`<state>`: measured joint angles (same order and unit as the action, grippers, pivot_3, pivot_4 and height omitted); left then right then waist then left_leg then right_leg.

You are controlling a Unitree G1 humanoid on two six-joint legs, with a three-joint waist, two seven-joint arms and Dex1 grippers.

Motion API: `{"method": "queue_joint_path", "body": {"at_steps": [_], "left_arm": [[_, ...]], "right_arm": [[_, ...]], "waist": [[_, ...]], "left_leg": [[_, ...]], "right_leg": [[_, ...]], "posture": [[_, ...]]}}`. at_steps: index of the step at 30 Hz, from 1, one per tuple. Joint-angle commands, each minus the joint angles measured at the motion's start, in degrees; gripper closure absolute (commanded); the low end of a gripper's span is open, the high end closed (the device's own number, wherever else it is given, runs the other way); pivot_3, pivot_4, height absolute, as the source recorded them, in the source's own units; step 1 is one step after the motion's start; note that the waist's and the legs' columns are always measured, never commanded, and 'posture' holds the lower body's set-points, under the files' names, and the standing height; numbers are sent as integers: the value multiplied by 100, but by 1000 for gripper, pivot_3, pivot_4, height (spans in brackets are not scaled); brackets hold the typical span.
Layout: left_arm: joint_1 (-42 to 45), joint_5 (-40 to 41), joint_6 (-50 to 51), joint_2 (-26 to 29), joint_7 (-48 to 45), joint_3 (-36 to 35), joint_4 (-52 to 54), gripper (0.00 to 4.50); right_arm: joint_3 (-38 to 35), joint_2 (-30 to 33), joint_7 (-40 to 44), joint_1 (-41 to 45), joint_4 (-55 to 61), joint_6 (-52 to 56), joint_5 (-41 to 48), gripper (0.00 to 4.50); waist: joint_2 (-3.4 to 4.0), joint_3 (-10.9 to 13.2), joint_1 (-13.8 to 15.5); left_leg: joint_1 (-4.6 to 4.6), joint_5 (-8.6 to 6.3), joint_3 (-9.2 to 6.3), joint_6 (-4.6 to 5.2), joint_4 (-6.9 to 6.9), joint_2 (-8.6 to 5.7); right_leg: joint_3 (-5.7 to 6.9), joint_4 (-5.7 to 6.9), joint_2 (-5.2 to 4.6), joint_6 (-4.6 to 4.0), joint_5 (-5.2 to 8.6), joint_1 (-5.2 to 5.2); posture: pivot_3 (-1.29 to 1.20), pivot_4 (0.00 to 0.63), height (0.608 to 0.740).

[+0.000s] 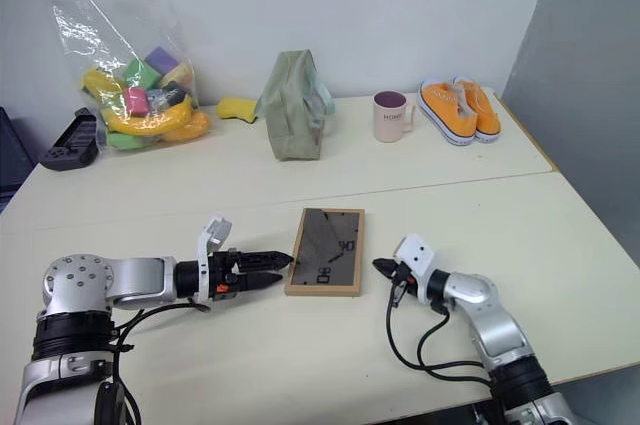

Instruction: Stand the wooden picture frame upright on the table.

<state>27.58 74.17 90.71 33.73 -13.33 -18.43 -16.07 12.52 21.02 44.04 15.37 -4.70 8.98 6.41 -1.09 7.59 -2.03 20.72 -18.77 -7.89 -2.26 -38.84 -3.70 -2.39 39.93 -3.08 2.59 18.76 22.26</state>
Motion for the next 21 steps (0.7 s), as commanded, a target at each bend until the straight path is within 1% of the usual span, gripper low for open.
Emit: {"method": "queue_joint_path", "body": {"at_steps": [1,12,21], "left_arm": [[-12,-207,55,-183,-112,25,108,52],[136,-642,160,-366,-309,-174,-47,52],[112,-742,179,-423,-374,-273,-64,52]], "right_arm": [[56,-173,-63,169,71,-90,-19,4500],[91,-438,-139,238,163,33,-32,4500],[157,-740,-237,389,156,136,-10,4500]], "waist": [[0,0,6],[0,0,22],[0,0,17]], "left_leg": [[-1,0,0,0,0,0],[-1,0,-11,0,-1,-5],[-2,0,-13,0,0,-6]], "right_leg": [[0,0,0,0,0,0],[1,-1,-5,0,0,0],[1,-1,-6,0,0,0]], "posture": [[0,150,740],[0,150,740],[0,150,740]]}}
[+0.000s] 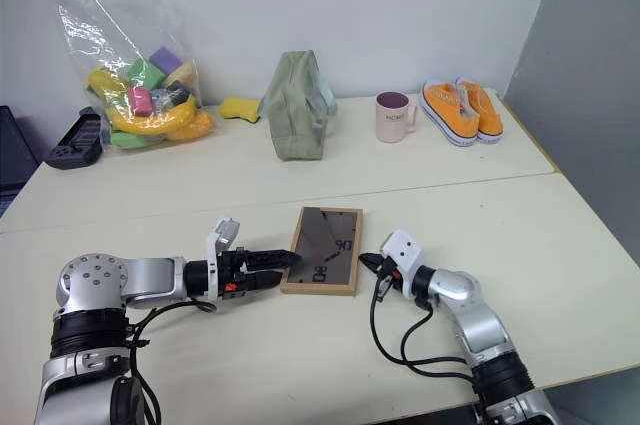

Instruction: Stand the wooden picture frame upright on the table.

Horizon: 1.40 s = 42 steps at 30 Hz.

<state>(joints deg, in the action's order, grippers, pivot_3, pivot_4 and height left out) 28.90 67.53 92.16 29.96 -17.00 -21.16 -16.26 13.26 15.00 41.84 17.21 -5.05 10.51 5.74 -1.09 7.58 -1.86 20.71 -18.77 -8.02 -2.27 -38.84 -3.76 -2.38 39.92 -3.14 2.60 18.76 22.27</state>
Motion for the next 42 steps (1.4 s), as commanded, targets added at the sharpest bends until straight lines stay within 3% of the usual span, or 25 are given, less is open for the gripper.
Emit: {"method": "queue_joint_path", "body": {"at_steps": [1,9,16,22,33,42], "left_arm": [[-21,-79,34,-45,-10,0,-47,52],[-27,-10,34,-22,5,-38,-65,52],[156,74,34,96,8,-314,-469,52],[154,197,34,391,-245,-189,-697,52],[158,285,34,685,-554,14,-709,52],[228,437,34,686,-518,-11,-721,1736]], "right_arm": [[86,-178,-16,241,175,-2,73,4500],[166,-442,-64,481,-3,57,61,4500],[82,-157,51,233,-69,-82,19,4500],[69,24,94,123,-82,-159,40,4500],[78,82,85,105,-112,-198,34,4500],[69,94,96,129,-167,-221,37,4500]], "waist": [[0,0,0],[0,0,-2],[0,0,-6],[0,0,-45],[1,1,-119],[1,1,-111]], "left_leg": [[0,0,0,0,0,0],[0,0,-6,0,1,0],[0,0,-16,-1,1,-4],[0,0,-123,-1,3,-59],[1,0,-142,-2,5,-66],[2,-1,-145,-3,5,-67]], "right_leg": [[0,0,0,0,0,1],[1,0,0,0,0,3],[3,-1,1,0,0,4],[-2,4,2,0,0,4],[-2,-1,5,0,0,6],[-3,-1,4,0,0,7]], "posture": [[0,150,740],[0,150,740],[0,150,740],[0,150,740],[0,150,740],[0,150,740]]}}
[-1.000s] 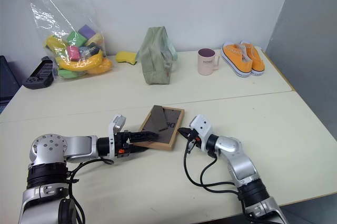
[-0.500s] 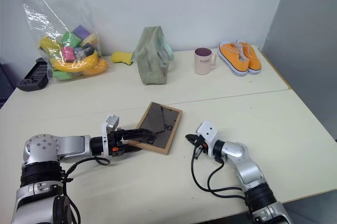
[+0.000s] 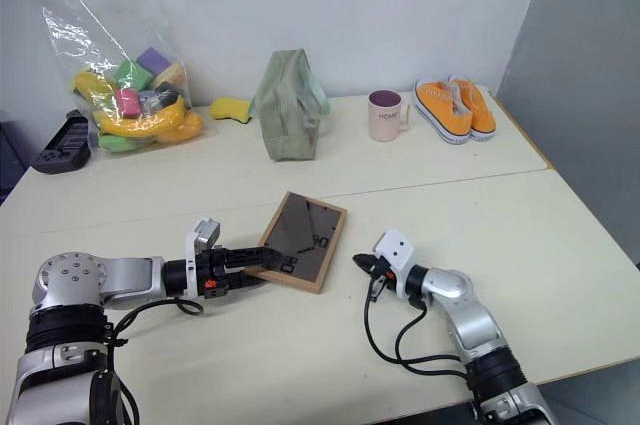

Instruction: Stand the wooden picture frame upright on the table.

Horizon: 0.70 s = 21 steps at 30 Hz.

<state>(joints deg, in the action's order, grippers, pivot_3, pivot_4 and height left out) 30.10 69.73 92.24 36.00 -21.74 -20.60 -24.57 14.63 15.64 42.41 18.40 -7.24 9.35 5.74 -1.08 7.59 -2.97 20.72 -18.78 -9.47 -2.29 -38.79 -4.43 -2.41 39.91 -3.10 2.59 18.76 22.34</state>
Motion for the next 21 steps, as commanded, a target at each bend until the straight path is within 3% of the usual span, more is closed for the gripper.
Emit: {"method": "queue_joint_path", "body": {"at_steps": [1,8,21], "left_arm": [[119,236,26,82,-31,-65,108,1919],[151,406,26,76,54,-68,92,3224],[248,917,-7,-85,528,-79,607,3221]], "right_arm": [[-71,31,41,15,46,-106,37,4500],[-76,35,34,21,29,-115,38,4500],[-95,90,45,4,11,-153,22,4500]], "waist": [[0,0,1],[0,0,3],[0,1,6]], "left_leg": [[0,0,0,0,0,0],[0,0,-2,0,0,0],[2,0,-3,-1,0,0]], "right_leg": [[0,0,0,0,0,0],[-1,0,0,0,0,0],[-5,0,-1,0,0,0]], "posture": [[0,150,740],[0,150,740],[0,150,740]]}}
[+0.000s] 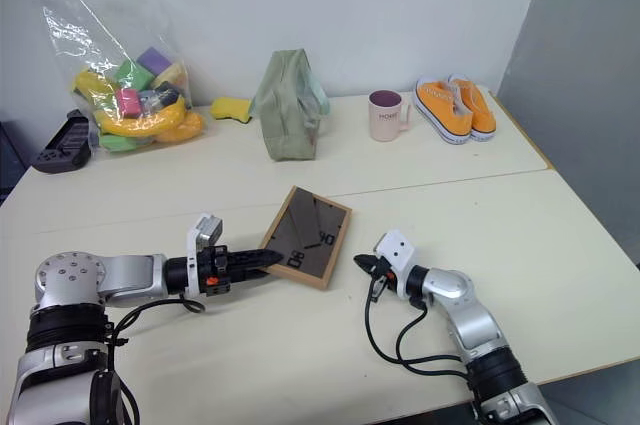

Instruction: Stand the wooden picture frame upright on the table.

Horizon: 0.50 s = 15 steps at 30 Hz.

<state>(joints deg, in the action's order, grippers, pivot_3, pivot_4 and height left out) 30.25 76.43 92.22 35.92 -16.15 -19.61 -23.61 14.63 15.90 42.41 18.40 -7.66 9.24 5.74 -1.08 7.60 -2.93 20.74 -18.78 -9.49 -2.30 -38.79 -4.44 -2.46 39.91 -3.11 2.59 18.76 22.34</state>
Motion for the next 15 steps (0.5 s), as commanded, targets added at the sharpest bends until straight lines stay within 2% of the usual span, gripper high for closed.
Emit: {"method": "queue_joint_path", "body": {"at_steps": [1,8,15], "left_arm": [[302,218,-66,-124,-38,-249,605,3221],[567,220,-717,-228,-457,-507,1517,3221],[-117,-962,-2027,761,-2352,244,3280,3221]], "right_arm": [[-100,82,54,1,49,-149,24,4500],[-264,436,220,-167,188,-103,126,4500],[-689,1028,492,-350,397,95,433,4500]], "waist": [[0,0,7],[-2,1,18],[6,6,28]], "left_leg": [[2,0,-1,0,0,0],[4,-1,3,-2,-3,-1],[6,-1,4,-2,4,1]], "right_leg": [[-1,-1,-1,0,0,0],[2,-1,-2,0,0,-2],[-2,-22,-3,0,0,-10]], "posture": [[0,150,740],[0,150,740],[0,150,740]]}}
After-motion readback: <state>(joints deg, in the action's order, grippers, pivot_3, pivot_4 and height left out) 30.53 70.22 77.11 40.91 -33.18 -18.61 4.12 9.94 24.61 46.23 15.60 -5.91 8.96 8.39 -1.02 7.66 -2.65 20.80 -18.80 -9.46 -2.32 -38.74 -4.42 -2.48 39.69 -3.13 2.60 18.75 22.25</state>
